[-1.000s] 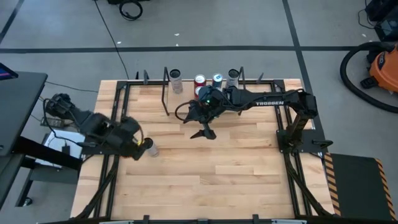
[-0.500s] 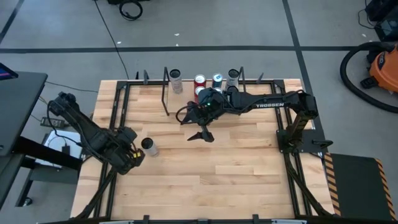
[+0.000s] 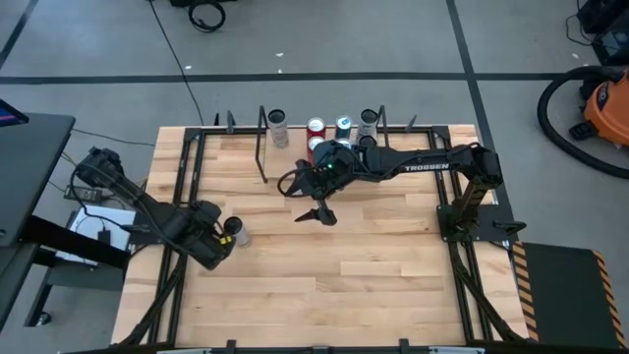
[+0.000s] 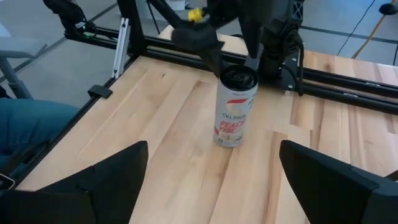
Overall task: Place canned beverage on shelf
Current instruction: Put the white pink soda can on the shelf aligned with the other white pink soda can
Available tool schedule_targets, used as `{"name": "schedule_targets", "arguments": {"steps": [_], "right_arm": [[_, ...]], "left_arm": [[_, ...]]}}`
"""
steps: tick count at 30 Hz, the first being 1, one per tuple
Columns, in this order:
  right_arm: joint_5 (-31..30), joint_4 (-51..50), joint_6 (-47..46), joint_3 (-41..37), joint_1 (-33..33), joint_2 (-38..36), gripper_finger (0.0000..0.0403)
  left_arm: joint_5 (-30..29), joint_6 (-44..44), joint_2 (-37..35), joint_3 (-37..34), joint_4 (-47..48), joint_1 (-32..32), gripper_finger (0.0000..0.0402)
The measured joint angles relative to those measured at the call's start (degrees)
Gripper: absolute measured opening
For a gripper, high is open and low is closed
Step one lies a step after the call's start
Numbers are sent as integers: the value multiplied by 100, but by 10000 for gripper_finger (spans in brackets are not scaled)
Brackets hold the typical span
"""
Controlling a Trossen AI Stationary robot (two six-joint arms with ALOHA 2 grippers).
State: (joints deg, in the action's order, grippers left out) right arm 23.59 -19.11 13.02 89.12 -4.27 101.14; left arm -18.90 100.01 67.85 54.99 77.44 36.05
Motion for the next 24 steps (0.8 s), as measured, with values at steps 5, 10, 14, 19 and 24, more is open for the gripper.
{"name": "schedule_targets", "arguments": {"steps": [5, 10, 14, 19, 24], "right_arm": [[2, -2, 28, 0, 0, 0, 373], [2, -7, 63, 0, 0, 0, 373], [2, -7, 63, 0, 0, 0, 373], [2, -7, 63, 0, 0, 0, 373], [4, -9, 66, 0, 0, 0, 373]], "left_arm": [[68, 0, 0, -323, -165, -157, 394], [60, -14, 0, -474, -232, -342, 394], [-175, -19, 0, -545, -294, -482, 394], [-402, -48, 0, -762, -398, -726, 394], [-416, -224, 2, -1062, -559, -994, 394]]}}
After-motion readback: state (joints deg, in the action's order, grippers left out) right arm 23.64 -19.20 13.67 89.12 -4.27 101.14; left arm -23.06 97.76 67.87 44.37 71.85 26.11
